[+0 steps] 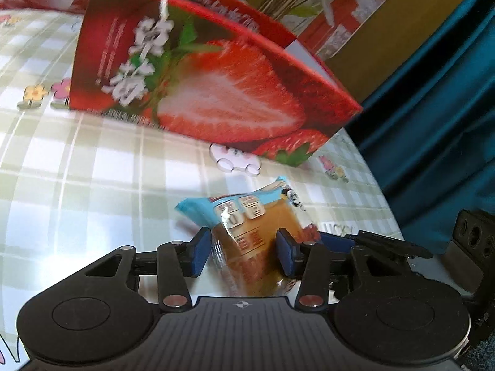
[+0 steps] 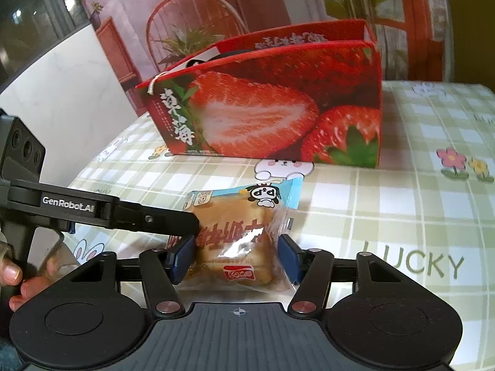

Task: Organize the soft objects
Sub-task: 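Carry the bread snack over the red box and lower it inside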

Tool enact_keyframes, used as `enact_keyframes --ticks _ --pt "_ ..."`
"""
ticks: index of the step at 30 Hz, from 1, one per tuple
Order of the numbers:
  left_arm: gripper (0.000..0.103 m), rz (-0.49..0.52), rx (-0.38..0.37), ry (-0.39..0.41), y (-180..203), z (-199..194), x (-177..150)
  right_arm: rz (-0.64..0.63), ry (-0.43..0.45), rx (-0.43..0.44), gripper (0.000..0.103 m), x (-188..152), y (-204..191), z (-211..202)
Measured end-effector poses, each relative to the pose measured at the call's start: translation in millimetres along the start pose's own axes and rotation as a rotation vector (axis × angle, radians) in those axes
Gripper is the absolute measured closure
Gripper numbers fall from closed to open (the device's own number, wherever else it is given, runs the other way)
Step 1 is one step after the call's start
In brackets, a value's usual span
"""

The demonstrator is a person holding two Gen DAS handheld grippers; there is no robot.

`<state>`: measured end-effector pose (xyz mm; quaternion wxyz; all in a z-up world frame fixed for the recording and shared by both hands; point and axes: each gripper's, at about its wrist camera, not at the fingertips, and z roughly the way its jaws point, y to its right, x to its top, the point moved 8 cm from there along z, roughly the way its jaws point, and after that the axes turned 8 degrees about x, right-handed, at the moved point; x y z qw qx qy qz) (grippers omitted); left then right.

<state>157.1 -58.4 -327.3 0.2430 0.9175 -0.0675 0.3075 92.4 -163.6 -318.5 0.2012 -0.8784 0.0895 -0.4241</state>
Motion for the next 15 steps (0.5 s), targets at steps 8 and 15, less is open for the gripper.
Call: enact_keyframes --ticks 8,15 --pt "0.055 0.078 -0.025 0.150 22 -44 55 -0.102 0.090 0.011 0.055 43 -24 -21" --pt "0.055 0.184 -0.013 0.307 52 -77 141 -0.205 0.225 0.000 0.055 124 -41 -42"
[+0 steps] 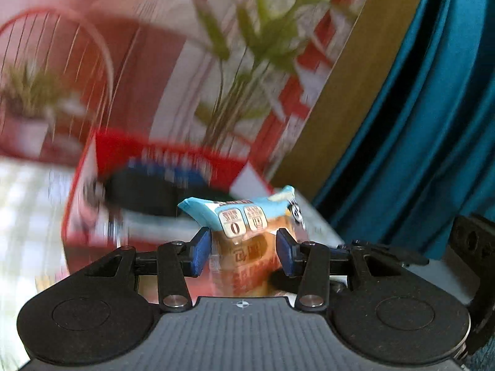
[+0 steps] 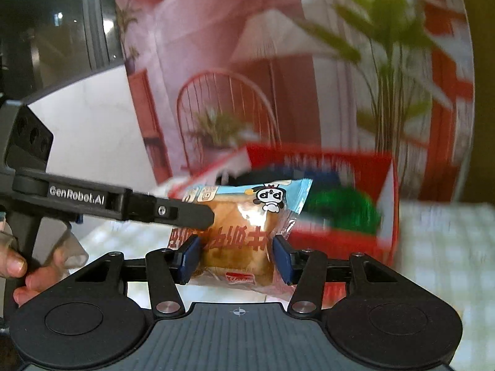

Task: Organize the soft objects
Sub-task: 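Carry the bread snack over the red box and lower it inside, then open the left gripper to release the bread snack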

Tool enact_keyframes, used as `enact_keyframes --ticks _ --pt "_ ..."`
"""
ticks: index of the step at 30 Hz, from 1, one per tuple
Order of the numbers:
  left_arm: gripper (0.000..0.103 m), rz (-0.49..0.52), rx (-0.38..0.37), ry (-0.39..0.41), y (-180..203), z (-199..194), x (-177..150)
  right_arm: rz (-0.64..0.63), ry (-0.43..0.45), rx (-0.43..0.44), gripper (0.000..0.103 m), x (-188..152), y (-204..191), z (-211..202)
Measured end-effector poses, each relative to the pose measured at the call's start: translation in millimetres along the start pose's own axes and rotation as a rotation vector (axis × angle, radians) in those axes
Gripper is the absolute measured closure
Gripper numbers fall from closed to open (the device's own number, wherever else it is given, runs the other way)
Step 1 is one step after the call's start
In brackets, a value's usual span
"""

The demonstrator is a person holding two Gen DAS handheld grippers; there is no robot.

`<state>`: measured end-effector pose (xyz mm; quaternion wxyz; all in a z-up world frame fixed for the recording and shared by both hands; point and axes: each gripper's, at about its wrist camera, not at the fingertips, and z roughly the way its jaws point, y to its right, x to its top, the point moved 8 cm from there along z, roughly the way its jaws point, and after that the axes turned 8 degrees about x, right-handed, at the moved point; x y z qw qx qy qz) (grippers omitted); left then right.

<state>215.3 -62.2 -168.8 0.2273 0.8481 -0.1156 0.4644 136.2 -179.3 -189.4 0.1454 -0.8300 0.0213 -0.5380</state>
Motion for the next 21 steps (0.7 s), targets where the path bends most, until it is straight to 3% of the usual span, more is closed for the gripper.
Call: enact_keyframes --ticks 5,9,17,21 --pt "0.055 0.035 0.025 0.019 0 28 42 -0.039 0.047 -0.036 0.055 41 12 24" --pt "0.055 0.044 0.048 -0.020 -9 59 51 0.008 0.039 -0.060 0.055 54 33 57" --pt "0.055 0.059 0.118 -0.195 -33 119 19 0.142 -0.098 -0.113 0.057 31 82 115" --pt "0.054 0.072 0.154 -0.217 -42 130 9 0.154 -0.181 -0.135 0.056 18 92 132"
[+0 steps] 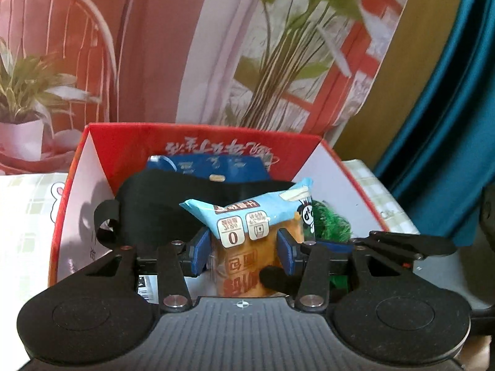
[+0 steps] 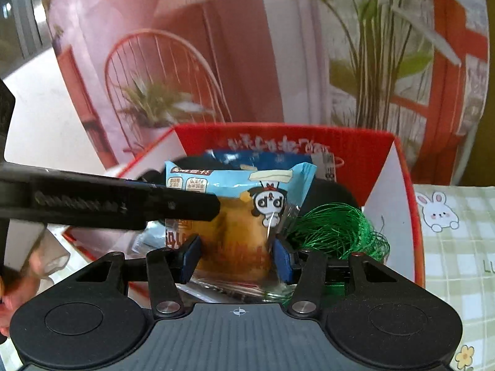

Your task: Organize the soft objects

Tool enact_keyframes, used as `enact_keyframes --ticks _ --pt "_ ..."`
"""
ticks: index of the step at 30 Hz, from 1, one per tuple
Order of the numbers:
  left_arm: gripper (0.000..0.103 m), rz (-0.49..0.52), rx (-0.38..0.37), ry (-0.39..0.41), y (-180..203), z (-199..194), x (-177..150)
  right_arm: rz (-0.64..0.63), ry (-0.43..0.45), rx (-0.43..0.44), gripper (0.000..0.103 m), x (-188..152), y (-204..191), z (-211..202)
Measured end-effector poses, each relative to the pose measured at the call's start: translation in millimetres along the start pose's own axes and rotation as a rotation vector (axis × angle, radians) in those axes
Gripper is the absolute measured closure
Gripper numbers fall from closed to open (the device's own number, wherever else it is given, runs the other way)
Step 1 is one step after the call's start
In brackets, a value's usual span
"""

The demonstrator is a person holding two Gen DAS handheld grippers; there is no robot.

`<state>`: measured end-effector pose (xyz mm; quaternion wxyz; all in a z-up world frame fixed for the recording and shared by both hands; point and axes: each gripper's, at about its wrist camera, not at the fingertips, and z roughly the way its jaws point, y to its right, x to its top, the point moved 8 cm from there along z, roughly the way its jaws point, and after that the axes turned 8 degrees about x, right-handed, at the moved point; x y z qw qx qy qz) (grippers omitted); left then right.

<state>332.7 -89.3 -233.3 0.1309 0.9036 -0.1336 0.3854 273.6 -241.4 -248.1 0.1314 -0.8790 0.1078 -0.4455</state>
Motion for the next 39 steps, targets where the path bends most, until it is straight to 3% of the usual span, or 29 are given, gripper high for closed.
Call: enact_keyframes --ticks 8,10,12,15,18,20,25,31,39 --pt "0.050 0.018 0.040 -0.004 -5 -1 0 0.017 -0.053 -0.007 0.052 -3 4 11" --pt "0.039 0.023 0.042 0.014 -5 -10 2 0.029 -0.044 -0.002 0.052 -4 3 8" --pt "0.017 0.034 0.063 0.044 -5 -21 3 0.030 -0.030 0.000 0.053 -2 3 3" --pt "0.004 0.066 0.116 0.096 -2 -40 8 0.009 -0.004 -0.018 0.050 3 0 -10" --pt "0.000 0.084 0.144 0.113 1 -59 11 -0.022 0.032 -0.038 0.031 10 -4 -27" --pt "0.000 0.085 0.168 0.133 3 -71 13 -0.032 0.055 -0.049 0.026 15 -6 -40" --pt "0.000 0.066 0.262 0.204 0 -113 17 -0.081 0.121 -0.102 0.002 31 -14 -77" --pt "0.000 0.137 0.465 0.303 7 -169 19 -0.115 0.192 -0.128 0.000 48 -34 -126" --pt "0.000 0.066 0.430 0.417 25 -249 18 -0.159 0.312 -0.151 0.000 59 -73 -199"
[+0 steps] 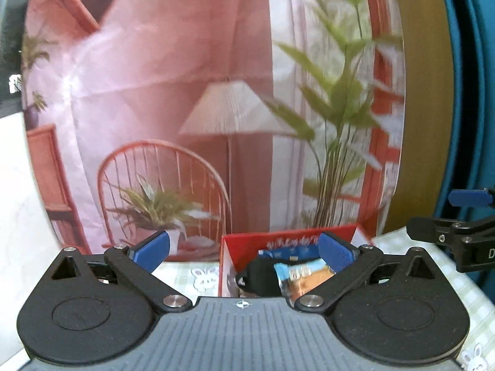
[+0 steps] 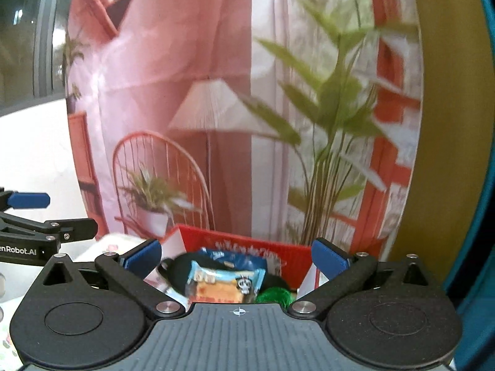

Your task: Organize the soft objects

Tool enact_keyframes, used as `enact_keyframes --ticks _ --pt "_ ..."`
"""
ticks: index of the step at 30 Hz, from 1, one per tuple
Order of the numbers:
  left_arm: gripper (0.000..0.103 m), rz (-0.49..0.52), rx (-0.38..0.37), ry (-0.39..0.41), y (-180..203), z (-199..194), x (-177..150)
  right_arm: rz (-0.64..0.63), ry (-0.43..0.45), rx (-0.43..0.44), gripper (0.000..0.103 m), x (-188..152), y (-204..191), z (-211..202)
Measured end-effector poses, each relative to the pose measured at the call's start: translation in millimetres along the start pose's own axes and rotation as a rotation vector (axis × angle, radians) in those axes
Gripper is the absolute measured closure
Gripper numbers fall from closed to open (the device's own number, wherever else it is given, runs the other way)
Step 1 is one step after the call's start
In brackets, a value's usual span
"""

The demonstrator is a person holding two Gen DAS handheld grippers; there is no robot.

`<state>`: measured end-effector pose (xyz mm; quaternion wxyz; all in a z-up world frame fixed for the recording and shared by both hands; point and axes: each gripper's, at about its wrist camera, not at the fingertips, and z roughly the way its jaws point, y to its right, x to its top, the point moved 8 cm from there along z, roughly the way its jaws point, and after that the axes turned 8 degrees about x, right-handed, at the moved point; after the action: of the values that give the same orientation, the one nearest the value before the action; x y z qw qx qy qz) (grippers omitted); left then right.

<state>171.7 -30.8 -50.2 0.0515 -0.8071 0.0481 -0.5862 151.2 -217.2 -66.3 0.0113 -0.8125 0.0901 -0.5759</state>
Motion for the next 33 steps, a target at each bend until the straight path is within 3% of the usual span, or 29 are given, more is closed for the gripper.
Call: enact_keyframes --ticks 6,12,33 --pt "0.000 -0.063 -0.019 0.083 -11 -54 22 -0.031 0.085 -0.022 0.000 25 -15 -54" --pt "0.000 -0.096 -0.039 0.114 -14 -85 30 -0.019 0.153 -0.046 0.000 42 -15 -94" --pt "0.000 -0.097 -0.026 0.099 -14 -86 26 -0.003 0.178 -0.074 0.000 44 -6 -113"
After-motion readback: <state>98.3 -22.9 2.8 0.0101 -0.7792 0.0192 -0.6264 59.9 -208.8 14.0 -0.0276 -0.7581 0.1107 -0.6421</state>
